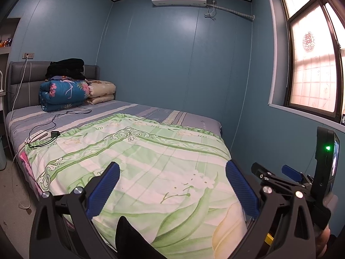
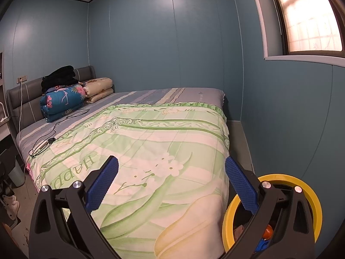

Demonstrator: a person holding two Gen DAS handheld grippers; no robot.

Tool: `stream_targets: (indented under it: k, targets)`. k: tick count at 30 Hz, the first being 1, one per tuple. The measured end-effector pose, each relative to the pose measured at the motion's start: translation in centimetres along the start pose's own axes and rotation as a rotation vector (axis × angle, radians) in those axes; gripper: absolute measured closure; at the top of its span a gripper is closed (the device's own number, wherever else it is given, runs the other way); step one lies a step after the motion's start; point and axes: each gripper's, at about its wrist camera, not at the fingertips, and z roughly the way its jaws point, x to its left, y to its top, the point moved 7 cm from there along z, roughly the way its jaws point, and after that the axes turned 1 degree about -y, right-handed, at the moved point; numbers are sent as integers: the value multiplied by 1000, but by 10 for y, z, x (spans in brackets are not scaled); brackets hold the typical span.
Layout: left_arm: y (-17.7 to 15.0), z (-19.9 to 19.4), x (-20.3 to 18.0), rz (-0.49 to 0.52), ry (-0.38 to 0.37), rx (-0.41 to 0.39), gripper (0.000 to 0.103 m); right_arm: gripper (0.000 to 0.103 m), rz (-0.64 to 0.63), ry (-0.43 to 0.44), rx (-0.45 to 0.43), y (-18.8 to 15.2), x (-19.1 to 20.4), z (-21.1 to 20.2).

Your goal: Collect trash

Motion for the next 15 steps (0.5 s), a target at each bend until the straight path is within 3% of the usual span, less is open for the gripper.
stream_targets:
  k: [15]
  targets:
    - [-3,5,-5,10,-16,17,8,8,15,-7,15,-2,-5,4]
